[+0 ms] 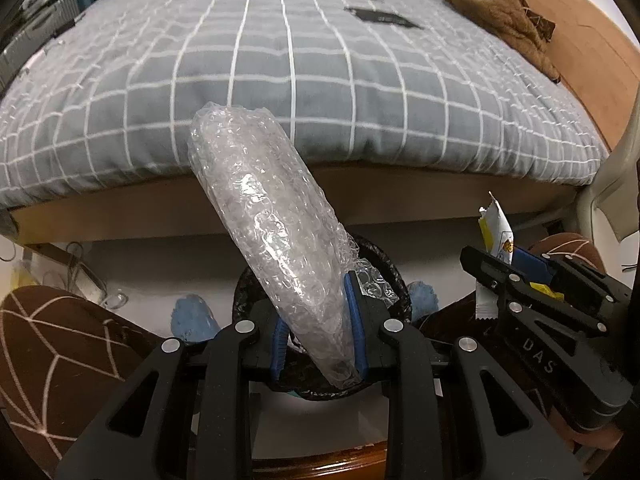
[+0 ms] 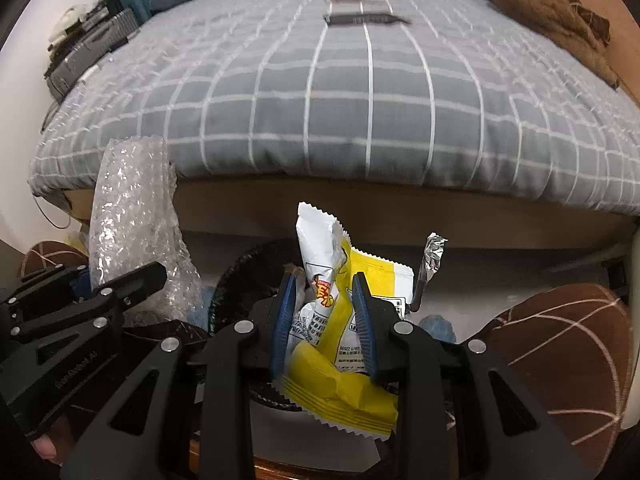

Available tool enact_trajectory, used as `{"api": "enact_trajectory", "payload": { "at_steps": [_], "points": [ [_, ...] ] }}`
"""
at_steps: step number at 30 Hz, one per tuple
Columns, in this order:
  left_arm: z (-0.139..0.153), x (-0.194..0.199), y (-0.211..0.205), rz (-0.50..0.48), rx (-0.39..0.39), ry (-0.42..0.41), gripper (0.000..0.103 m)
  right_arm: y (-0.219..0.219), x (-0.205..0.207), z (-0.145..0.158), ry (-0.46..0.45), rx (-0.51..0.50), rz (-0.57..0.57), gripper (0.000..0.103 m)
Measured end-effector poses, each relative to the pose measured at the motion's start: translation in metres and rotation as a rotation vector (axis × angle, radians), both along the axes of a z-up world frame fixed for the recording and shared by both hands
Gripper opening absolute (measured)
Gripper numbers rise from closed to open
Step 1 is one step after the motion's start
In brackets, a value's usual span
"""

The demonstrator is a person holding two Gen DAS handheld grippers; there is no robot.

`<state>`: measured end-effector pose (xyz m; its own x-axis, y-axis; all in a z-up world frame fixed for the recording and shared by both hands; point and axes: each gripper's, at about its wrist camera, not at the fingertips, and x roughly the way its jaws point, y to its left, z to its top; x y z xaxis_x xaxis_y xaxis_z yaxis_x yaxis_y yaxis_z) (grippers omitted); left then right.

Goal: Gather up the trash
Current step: 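Carry the bubble wrap and yellow wrapper down over the black bin with both tools, then open the left tool over the bin while the right tool drops the wrapper in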

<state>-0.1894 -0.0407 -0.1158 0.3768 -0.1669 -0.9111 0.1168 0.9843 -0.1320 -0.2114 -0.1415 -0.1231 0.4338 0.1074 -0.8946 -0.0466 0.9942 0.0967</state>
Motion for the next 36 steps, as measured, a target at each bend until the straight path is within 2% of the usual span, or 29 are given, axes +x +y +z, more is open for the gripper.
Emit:
{"api": "enact_trajectory", "payload": {
  "at_steps": [5, 14, 21, 30, 34, 36],
  "points": [
    [-0.021, 0.014, -0.001, -0.003, -0.005, 0.043, 0.025, -0.004, 0.013, -0.023, 0.067, 0.031, -0.014, 0.029],
    [-0.063, 0.042, -0.009, -0.006, -0.007, 0.124, 0.025, -0.007, 0.032, -0.046, 0.114, -0.012, -0.034, 0.028],
    [-0.084, 0.049, -0.022, -0.008, -0.007, 0.171, 0.025, -0.012, 0.035, -0.059, 0.141, -0.027, -0.062, 0.028],
    [-0.099, 0.046, -0.043, -0.071, -0.029, 0.223, 0.025, -0.010, 0.034, -0.062, 0.160, -0.020, -0.090, 0.028],
    [-0.097, 0.043, -0.043, -0.071, -0.025, 0.212, 0.030, -0.007, 0.037, -0.065, 0.154, -0.021, -0.089, 0.028],
    [-0.094, 0.041, -0.042, -0.064, -0.017, 0.202, 0.043, -0.005, 0.038, -0.064, 0.148, -0.019, -0.089, 0.028]
  ]
}}
